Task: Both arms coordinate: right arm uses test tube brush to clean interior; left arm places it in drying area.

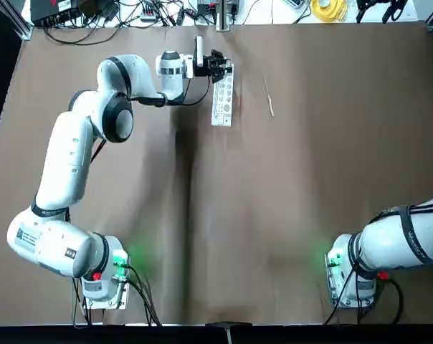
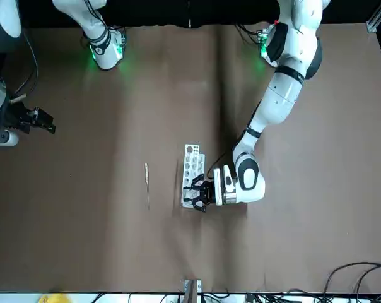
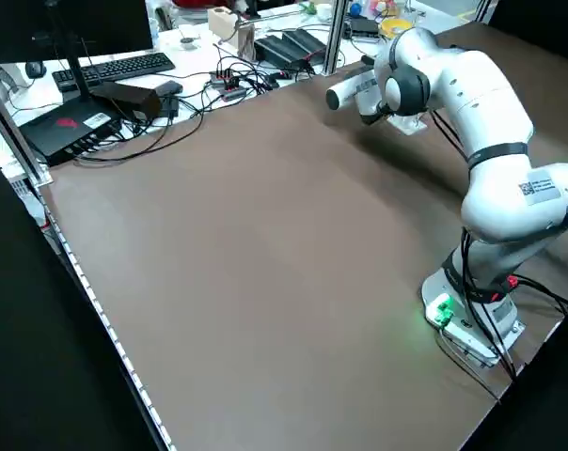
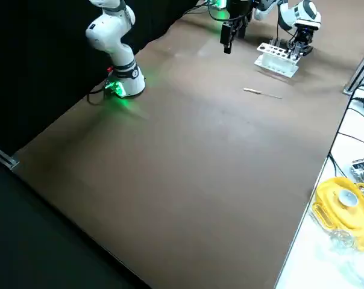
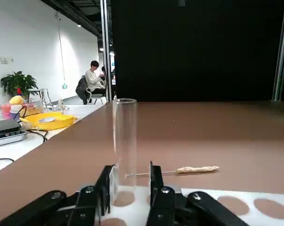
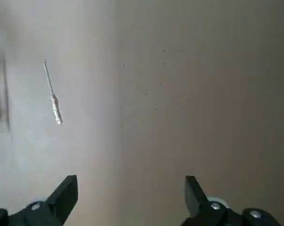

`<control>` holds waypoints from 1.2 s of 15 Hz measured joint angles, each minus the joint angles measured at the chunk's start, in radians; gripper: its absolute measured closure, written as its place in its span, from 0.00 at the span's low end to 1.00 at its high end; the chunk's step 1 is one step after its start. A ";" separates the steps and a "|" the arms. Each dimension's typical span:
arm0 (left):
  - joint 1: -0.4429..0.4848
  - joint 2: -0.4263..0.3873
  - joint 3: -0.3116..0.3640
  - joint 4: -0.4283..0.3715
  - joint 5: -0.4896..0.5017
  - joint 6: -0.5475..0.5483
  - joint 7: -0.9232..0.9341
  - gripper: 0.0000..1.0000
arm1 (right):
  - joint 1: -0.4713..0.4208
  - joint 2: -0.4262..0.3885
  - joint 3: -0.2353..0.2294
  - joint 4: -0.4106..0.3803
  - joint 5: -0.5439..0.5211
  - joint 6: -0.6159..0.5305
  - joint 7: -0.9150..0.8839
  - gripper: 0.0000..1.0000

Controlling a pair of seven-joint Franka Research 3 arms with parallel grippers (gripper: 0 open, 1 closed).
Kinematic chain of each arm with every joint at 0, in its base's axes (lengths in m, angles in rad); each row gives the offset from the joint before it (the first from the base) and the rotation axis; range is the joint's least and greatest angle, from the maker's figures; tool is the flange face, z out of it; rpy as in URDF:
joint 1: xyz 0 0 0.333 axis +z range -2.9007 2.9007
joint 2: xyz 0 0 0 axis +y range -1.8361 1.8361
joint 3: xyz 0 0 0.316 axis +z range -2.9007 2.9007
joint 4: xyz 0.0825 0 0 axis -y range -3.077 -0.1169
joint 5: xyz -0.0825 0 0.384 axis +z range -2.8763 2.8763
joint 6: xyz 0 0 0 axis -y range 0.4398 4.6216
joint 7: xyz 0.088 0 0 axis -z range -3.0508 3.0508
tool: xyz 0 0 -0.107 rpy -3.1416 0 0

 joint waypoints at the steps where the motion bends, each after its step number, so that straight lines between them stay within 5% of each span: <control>1: 0.000 0.000 0.000 0.000 0.000 0.000 0.000 0.63 | 0.000 0.000 0.000 0.000 0.000 0.000 0.000 0.00; 18: -0.002 0.000 -0.004 0.016 -0.008 0.000 0.000 0.77 | 0.004 0.000 0.001 0.000 0.000 0.000 0.000 0.00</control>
